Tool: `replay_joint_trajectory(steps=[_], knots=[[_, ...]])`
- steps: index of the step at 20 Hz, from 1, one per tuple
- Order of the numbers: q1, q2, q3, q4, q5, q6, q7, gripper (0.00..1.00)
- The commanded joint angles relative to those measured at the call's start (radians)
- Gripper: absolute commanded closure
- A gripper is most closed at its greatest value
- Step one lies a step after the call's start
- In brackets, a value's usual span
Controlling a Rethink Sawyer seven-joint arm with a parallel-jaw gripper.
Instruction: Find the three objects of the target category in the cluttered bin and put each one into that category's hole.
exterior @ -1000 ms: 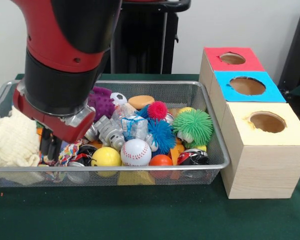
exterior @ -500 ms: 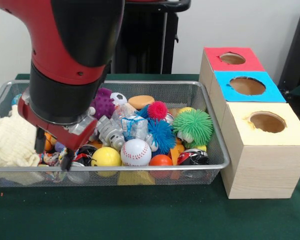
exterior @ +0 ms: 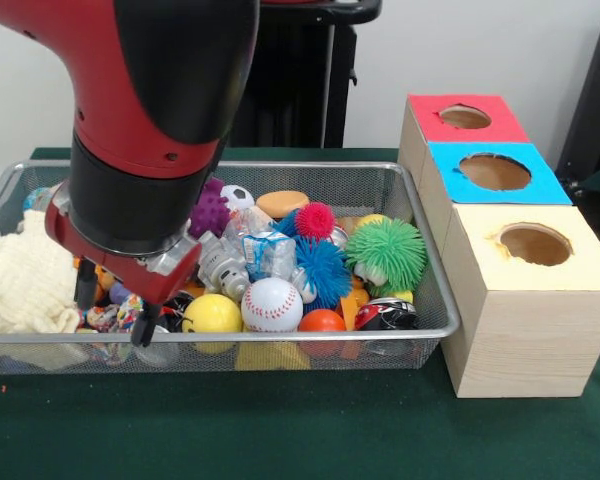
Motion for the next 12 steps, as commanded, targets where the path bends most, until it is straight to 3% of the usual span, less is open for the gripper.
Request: replay_joint_trajectory(steps=[1,6,12], knots=[[0.018,0.035,0.034,0.033,0.001,0.084,0.207,0.00],[0.030,0.064,0.011,-0.001,0.013,0.093,0.278,0.00],[0.065,0.019,0.008,0.108,0.012,0.053,0.319,0.00]])
